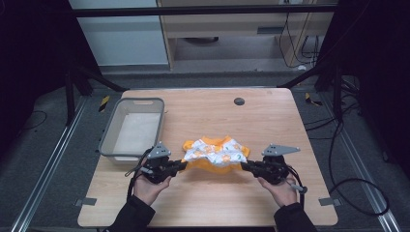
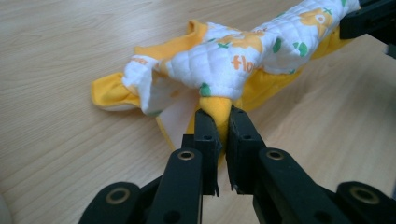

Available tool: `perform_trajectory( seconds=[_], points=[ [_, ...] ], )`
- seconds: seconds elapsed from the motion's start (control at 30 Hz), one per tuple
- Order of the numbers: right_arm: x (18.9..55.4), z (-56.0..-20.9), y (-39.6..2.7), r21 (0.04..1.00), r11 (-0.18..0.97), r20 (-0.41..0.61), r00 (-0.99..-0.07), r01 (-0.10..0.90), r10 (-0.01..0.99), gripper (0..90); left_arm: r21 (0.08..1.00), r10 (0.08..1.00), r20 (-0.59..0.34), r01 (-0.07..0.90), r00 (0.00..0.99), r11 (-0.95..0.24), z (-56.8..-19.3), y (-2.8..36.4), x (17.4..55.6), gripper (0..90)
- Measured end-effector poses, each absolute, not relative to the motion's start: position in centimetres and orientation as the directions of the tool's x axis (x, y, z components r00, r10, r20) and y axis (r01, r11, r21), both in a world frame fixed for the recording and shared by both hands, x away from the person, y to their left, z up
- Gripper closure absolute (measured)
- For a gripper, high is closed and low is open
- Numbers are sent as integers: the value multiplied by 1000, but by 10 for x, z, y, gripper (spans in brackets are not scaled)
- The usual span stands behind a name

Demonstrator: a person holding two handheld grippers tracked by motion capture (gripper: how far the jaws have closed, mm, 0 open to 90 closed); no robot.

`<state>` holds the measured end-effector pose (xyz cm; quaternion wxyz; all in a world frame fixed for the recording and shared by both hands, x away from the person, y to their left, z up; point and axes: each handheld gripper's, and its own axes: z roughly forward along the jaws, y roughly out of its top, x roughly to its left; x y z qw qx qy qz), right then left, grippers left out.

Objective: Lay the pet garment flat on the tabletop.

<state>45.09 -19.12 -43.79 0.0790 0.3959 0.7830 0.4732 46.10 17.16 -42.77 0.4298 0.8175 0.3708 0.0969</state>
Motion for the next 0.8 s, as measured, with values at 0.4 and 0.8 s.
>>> perform_trajectory(
  seconds=[0.4, 0.8],
  points=[
    [512, -485, -175, 784, 250, 121, -535, 568, 836, 678, 715, 807, -131, 618, 576, -325, -471, 166, 510, 672],
    [472, -454, -194, 859, 266, 49, -587, 438, 808, 451, 770, 780, -50, 521, 624, -367, -459, 182, 471, 376]
  ],
)
